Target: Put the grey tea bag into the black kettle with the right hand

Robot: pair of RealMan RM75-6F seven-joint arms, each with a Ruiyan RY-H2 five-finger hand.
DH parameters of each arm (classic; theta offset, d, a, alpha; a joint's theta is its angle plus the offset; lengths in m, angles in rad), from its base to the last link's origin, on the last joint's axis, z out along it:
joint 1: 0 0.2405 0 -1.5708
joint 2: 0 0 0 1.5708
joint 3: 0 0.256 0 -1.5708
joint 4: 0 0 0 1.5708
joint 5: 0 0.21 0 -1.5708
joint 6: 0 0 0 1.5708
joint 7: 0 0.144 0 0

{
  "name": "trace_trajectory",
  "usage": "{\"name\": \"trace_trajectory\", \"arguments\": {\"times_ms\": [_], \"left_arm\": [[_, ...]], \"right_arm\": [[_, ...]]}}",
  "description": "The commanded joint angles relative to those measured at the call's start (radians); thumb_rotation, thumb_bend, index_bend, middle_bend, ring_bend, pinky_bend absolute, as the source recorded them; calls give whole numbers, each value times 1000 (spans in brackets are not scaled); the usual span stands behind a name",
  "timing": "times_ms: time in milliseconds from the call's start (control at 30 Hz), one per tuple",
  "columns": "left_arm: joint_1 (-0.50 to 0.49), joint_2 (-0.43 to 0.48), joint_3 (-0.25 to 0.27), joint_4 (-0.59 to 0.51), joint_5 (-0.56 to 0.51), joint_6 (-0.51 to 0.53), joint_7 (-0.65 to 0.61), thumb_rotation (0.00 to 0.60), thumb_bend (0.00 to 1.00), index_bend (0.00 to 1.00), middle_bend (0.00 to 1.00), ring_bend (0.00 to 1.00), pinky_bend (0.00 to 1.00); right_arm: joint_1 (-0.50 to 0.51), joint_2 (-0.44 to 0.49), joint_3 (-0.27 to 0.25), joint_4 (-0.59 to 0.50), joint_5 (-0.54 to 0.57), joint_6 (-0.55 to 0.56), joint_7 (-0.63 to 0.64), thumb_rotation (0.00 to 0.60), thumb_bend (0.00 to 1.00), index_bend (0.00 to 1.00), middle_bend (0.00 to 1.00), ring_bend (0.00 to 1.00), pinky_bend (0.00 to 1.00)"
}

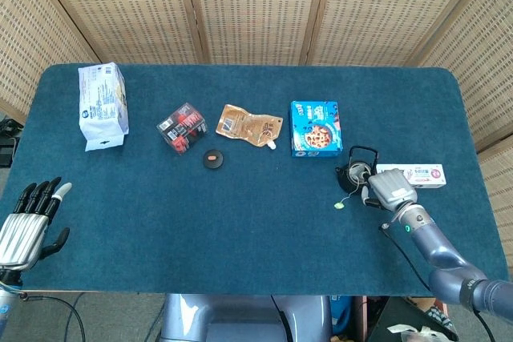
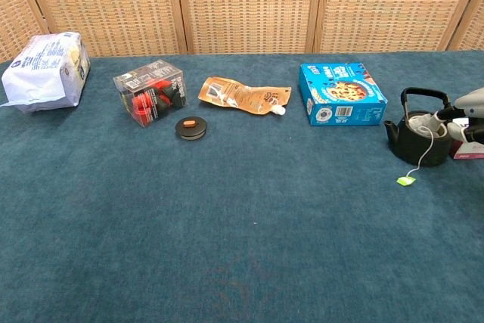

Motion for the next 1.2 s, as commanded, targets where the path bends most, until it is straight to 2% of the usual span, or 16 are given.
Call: {"name": "trace_trajectory", "arguments": {"times_ms": [33, 633, 1200], "left_arm": [[0, -1, 0, 1, -1, -1, -2, 600, 408, 0, 0, 0, 0], [1, -9, 2, 16, 0, 0, -18, 600, 407, 0, 0, 0, 0], [6, -9, 5, 25, -3, 1, -26, 600, 409, 0, 0, 0, 0]], "right_arm": [[9, -7, -3, -3, 8, 4, -17, 0, 865, 221, 908, 898, 961], [27, 57, -7, -125, 35, 80, -97, 0, 865, 221, 908, 898, 961], [56, 41, -17, -111, 84, 63, -124, 0, 865, 221, 906, 898, 961]]}}
